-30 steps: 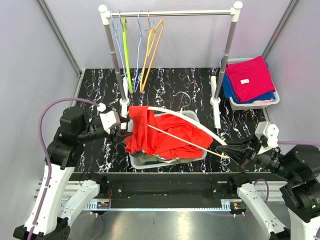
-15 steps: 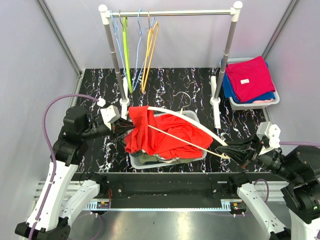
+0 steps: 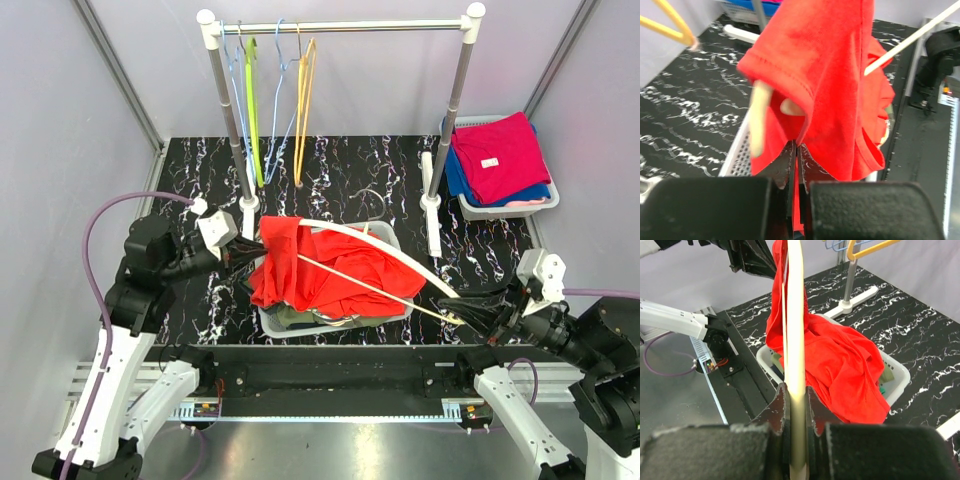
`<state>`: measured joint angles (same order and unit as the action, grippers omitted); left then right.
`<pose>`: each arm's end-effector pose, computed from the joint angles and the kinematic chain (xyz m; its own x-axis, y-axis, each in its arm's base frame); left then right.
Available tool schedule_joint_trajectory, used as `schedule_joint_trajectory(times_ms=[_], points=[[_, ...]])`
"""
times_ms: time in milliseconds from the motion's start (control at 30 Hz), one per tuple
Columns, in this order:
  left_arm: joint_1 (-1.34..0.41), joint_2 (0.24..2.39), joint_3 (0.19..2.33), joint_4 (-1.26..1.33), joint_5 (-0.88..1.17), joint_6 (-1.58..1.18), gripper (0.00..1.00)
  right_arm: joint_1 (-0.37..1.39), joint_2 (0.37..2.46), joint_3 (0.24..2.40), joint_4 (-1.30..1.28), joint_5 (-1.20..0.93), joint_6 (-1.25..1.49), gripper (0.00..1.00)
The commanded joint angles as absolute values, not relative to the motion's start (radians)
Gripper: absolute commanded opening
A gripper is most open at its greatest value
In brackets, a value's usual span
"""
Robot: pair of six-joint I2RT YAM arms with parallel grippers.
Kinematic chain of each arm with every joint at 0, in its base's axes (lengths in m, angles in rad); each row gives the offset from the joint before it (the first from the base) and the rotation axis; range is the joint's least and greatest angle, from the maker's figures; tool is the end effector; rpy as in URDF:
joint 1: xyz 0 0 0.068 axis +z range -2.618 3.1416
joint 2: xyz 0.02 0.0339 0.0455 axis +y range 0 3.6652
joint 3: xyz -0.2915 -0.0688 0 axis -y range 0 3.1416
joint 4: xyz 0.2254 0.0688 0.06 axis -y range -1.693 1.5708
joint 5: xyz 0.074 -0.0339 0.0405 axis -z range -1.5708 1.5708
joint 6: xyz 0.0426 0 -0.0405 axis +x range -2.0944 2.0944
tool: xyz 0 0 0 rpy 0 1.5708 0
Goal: Remove the tank top from the hanger
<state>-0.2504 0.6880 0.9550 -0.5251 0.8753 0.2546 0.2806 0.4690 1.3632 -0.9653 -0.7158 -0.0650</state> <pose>0.0833 -0.0551 0.3901 -0.0182 0.1712 -0.9851 0.9119 0.4068 0.0539 -0.0460 0.0158 0.4510 -0.0137 -0.0550 -0.9984 -0.8406 0.5414 -0.0183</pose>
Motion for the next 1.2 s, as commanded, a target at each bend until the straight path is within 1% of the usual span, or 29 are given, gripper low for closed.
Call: schedule_joint_trajectory(times_ms=[0, 200, 367, 467, 533, 633, 667, 700, 767, 833, 867, 900, 933, 1033, 1167], points=[[-0.235, 0.68, 0.994, -0.486, 0.784, 0.27, 0.0, 0.279, 0.477, 1.413, -0.986, -0.658, -0.089, 0.0], [-0.227, 0.747, 1.126, -0.46, 0.544, 0.221, 0.0, 0.287, 0.431, 1.419, -1.043, -0.606, -0.113, 0.0], [-0.224, 0.759, 1.114, -0.43, 0.445, 0.187, 0.0, 0.308, 0.405, 1.454, -1.089, -0.588, -0.12, 0.0], [-0.224, 0.759, 1.111, -0.437, 0.524, 0.192, 0.0, 0.336, 0.384, 1.489, -1.121, -0.572, -0.118, 0.0], [-0.224, 0.762, 1.123, -0.445, 0.642, 0.187, 0.0, 0.35, 0.374, 1.522, -1.137, -0.546, -0.115, 0.0], [-0.225, 0.785, 1.166, -0.445, 0.809, 0.135, 0.0, 0.374, 0.377, 1.554, -1.143, -0.427, -0.104, 0.0], [-0.225, 0.793, 1.184, -0.445, 0.851, 0.106, 0.0, 0.379, 0.382, 1.558, -1.137, -0.326, -0.1, 0.0], [-0.232, 0.802, 1.228, -0.443, 0.933, 0.091, 0.0, 0.379, 0.399, 1.559, -1.125, -0.272, -0.095, 0.0], [-0.239, 0.831, 1.279, -0.443, 1.011, 0.039, 0.0, 0.379, 0.417, 1.549, -1.105, -0.13, -0.071, 0.0], [-0.258, 0.857, 1.351, -0.443, 1.093, 0.003, 0.0, 0.379, 0.454, 1.528, -1.069, -0.06, -0.037, 0.0], [-0.264, 0.864, 1.368, -0.443, 1.112, -0.038, 0.0, 0.379, 0.468, 1.522, -1.057, -0.005, -0.025, 0.0], [-0.276, 0.868, 1.391, -0.443, 1.135, -0.055, 0.08, 0.379, 0.501, 1.51, -1.042, 0.027, -0.015, 0.0], [-0.281, 0.873, 1.394, -0.443, 1.138, -0.07, 0.11, 0.379, 0.52, 1.506, -1.034, 0.041, -0.006, 0.0], [-0.305, 0.856, 1.336, -0.442, 1.094, -0.089, 0.13, 0.38, 0.609, 1.514, -1.023, 0.103, 0.041, 0.0], [-0.346, 0.83, 1.16, -0.457, 0.956, -0.054, 0.12, 0.379, 0.713, 1.545, -0.983, 0.11, 0.058, 0.0]])
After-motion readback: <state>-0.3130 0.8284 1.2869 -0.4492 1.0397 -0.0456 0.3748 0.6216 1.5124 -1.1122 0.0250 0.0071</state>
